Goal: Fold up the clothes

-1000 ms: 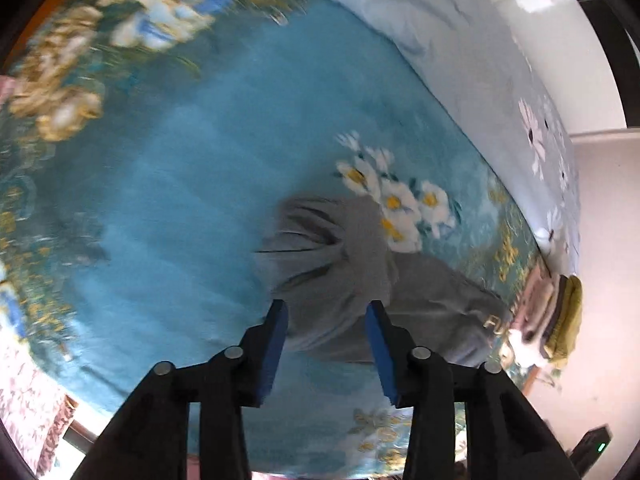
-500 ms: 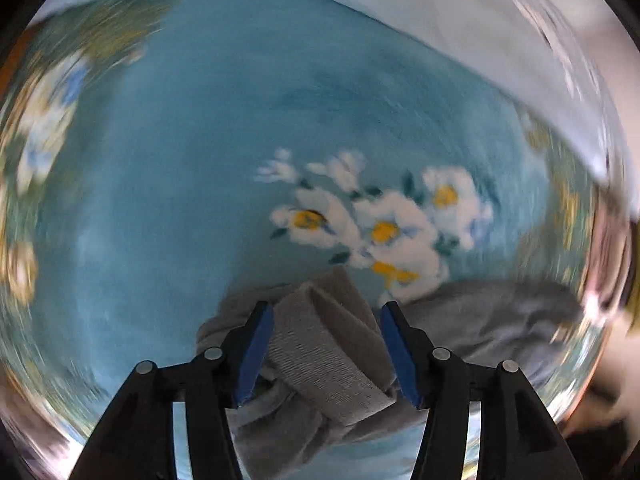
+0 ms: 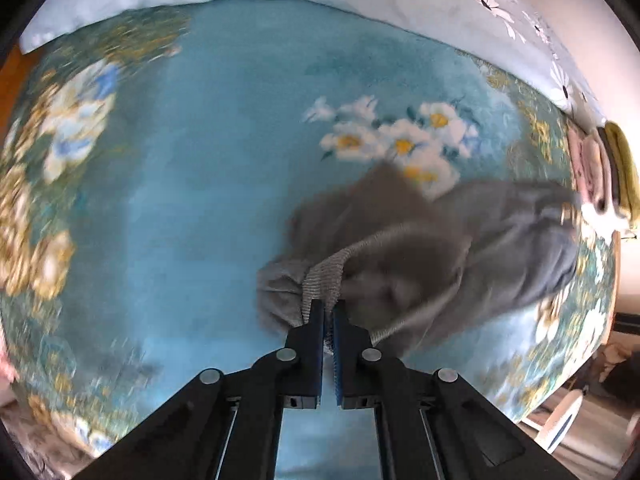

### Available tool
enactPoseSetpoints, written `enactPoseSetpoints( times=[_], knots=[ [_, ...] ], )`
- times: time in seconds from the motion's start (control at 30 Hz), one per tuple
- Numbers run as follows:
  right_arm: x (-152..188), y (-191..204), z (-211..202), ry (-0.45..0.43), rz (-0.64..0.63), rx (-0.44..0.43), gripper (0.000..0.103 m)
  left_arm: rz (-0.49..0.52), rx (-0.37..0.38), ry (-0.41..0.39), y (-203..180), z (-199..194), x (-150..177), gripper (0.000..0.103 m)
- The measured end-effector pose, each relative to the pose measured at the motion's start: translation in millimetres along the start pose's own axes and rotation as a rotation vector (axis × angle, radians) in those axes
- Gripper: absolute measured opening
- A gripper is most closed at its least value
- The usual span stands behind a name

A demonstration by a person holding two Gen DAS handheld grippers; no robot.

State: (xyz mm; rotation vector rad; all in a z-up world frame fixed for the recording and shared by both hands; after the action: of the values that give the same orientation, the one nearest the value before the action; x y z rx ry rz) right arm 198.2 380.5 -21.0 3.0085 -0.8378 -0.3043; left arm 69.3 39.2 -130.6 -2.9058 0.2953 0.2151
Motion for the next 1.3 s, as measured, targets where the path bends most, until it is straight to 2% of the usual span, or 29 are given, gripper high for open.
enactPoseSetpoints(
  times=[0.07, 0.2, 0.3, 0.33, 0.43, 0.53, 0.57, 0.63, 0.73, 0.77, 0.9, 1.07, 1.17, 1.23, 1.3],
  knots=[
    [-5.1, 13.7, 8.8, 0.015, -0.021, -0.027, 0.103, -0.043, -0.047, 0.034, 27.0, -3.3, 30.6, 0.004],
    [-12.3, 31.9, 25.7, 0.049, -0.036, -0.076, 0.103, -0.196, -0.171, 0.123, 87.9, 10.6, 84.0, 0.004],
    [-17.7, 28.5, 33.9, 0.057, -0.011, -0.093, 0.103, -0.281, -0.277, 0.177, 122.3, 15.0, 104.0, 0.004],
    [-20.4, 24.4, 36.1, 0.057, 0.002, -0.094, 0.103, -0.318, -0.279, 0.179, 128.3, 12.4, 105.0, 0.004],
    [-32.4, 7.3, 41.9, 0.048, 0.053, -0.101, 0.103, -0.449, -0.242, 0.160, 141.0, -2.0, 102.4, 0.009],
    [-44.8, -15.8, 46.2, 0.036, 0.117, -0.113, 0.103, -0.552, -0.184, 0.095, 144.8, -19.3, 89.9, 0.012],
    [-45.0, -21.1, 49.3, 0.037, 0.136, -0.116, 0.103, -0.586, -0.164, 0.071, 145.8, -25.3, 85.2, 0.024],
    [-46.1, -31.1, 56.9, 0.045, 0.172, -0.123, 0.103, -0.652, -0.122, 0.023, 147.7, -37.3, 75.9, 0.040],
    [-48.0, -41.1, 71.0, 0.069, 0.223, -0.143, 0.103, -0.750, -0.060, -0.050, 150.7, -55.5, 61.7, 0.048],
    [-48.6, -42.8, 75.0, 0.078, 0.238, -0.153, 0.103, -0.779, -0.043, -0.058, 149.2, -55.2, 59.3, 0.053],
    [-49.2, -35.1, 85.6, 0.114, 0.224, -0.180, 0.103, -0.889, -0.018, -0.010, 154.7, -23.3, 58.5, 0.059],
    [-63.2, -33.2, 84.6, 0.107, 0.186, -0.189, 0.103, -1.029, -0.005, 0.067, 160.3, 19.1, 60.6, 0.060],
    [-80.4, -44.3, 90.1, 0.108, 0.235, -0.174, 0.102, -1.093, 0.006, 0.100, 161.9, 39.7, 59.4, 0.058],
    [-95.5, -54.0, 97.0, 0.102, 0.293, -0.167, 0.098, -1.072, 0.009, 0.091, 158.1, 41.2, 51.8, 0.051],
    [-112.2, -61.2, 106.9, 0.101, 0.357, -0.162, 0.085, -1.001, -0.022, 0.108, 152.7, 42.1, 41.5, 0.030]
  ],
)
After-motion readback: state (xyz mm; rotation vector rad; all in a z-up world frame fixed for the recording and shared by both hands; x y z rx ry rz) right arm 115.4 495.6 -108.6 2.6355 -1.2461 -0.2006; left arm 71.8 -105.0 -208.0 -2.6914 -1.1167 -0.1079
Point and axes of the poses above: each gripper's, at about its wrist camera, not at the fingertips, and z roughly the way its jaws point, y to its left, x to its underside, the point moved 3 cm from there along z, roughly the way its jaws point, and after that the axes turned 8 degrees about -y, right-handed, at the moved point
